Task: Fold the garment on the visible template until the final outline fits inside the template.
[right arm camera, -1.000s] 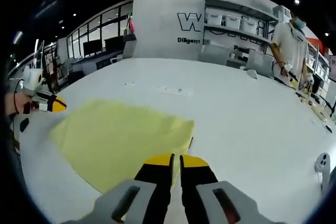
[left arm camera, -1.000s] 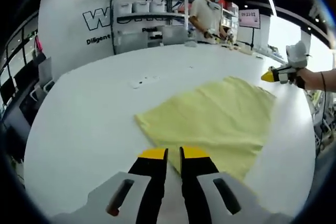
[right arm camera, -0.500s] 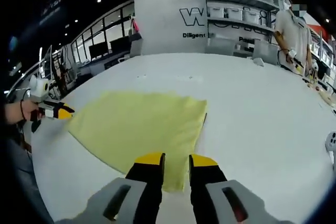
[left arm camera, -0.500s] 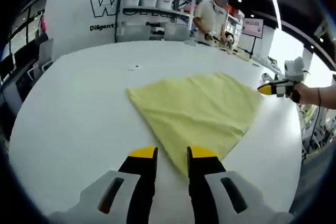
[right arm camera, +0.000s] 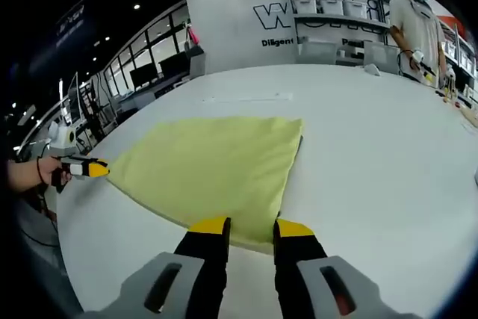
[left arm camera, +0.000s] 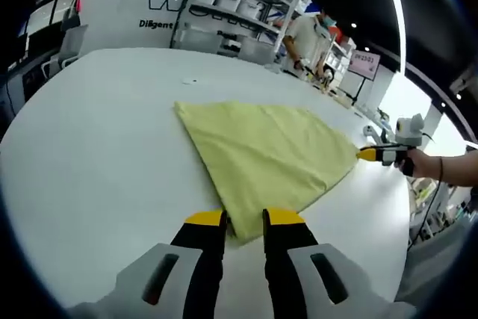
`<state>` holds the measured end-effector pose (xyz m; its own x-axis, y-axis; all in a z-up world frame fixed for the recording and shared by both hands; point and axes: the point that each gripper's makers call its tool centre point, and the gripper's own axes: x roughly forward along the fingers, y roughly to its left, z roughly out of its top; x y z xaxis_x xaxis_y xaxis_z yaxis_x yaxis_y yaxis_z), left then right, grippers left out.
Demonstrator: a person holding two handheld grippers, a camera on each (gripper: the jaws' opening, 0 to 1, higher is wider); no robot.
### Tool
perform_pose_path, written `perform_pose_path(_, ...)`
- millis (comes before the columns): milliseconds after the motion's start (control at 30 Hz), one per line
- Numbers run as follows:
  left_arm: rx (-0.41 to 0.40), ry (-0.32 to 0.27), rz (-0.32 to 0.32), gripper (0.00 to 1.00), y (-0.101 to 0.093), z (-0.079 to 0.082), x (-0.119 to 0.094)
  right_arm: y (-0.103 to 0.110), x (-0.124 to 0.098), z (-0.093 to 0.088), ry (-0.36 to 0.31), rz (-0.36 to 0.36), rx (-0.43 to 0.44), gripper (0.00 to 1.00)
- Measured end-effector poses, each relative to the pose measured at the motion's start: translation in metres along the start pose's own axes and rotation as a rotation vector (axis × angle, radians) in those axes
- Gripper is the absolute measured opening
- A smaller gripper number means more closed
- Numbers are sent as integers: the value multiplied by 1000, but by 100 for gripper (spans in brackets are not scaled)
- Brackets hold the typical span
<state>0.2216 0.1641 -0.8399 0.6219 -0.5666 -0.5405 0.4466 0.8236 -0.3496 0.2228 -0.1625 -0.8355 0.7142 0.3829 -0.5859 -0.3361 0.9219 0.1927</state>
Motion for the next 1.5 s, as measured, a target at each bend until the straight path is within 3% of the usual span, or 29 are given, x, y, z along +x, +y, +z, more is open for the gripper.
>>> perform_pose_path(67,-5,7,0,6,1,-2,0,-1,1,0,1,1,0,12)
perform_pose_path(133,2,5,-12,2,0,-1,0,-1,2,-2,14,10,2,0)
perform_pose_path(333,-13,-15,-30,0,0,3,-4,-4,3,-5,63,-27,-41,0)
perform_pose_path(433,-4,-12,-26,0,5,4,-8,-11,0,-6,74,-52,-11,0)
perform_pose_path(500,12,-19,-5,0,13,5,-12,-17,-3,-5,71,-67,-37,0)
perform_pose_path(533,56,-19,36,0,24,5,-15,-19,-4,-6,79,-70,-35,0)
perform_pose_path(600,5,-16,30,0,27,3,-17,-23,-6,-9,88,-94,-2,0)
perform_pose_path(667,43,-8,60,0,31,2,-18,-20,-4,-13,106,-103,-23,0)
perform_pose_path(733,40,-15,8,0,16,2,-16,-16,-2,-14,112,-96,10,0)
perform_pose_path(767,107,-11,-22,0,9,1,-16,-13,-2,-12,108,-91,-5,0)
perform_pose_path(800,129,-10,4,0,13,-1,-19,-9,-2,-11,112,-67,-69,0)
perform_pose_path(867,100,-10,-4,0,14,-3,-21,-7,-4,-11,102,-53,-39,0)
perform_pose_path(900,20,-16,-9,0,16,-7,-23,-7,-5,-11,101,-47,-31,0)
perform_pose_path(933,24,-22,2,0,21,-7,-24,-9,-6,-13,106,-59,-42,0)
perform_pose_path(967,53,-33,32,0,26,-6,-26,-13,-9,-17,136,-77,-116,0)
perform_pose_path(1000,125,-24,50,0,29,-7,-27,-12,-8,-20,155,-76,-135,0)
perform_pose_path(1033,148,-20,38,0,24,-7,-25,-9,-7,-20,142,-84,-134,0)
perform_pose_path(1067,197,-15,65,0,25,-6,-25,-8,-6,-18,140,-87,-128,0)
perform_pose_path(1133,219,-12,68,0,20,-5,-24,-9,-6,-15,123,-85,-109,0)
perform_pose_path(1267,183,-36,48,2,14,-1,-29,-3,-11,-7,63,-77,-114,0)
perform_pose_path(1500,115,-50,75,0,24,-3,-41,-6,-24,-5,35,-111,-77,0)
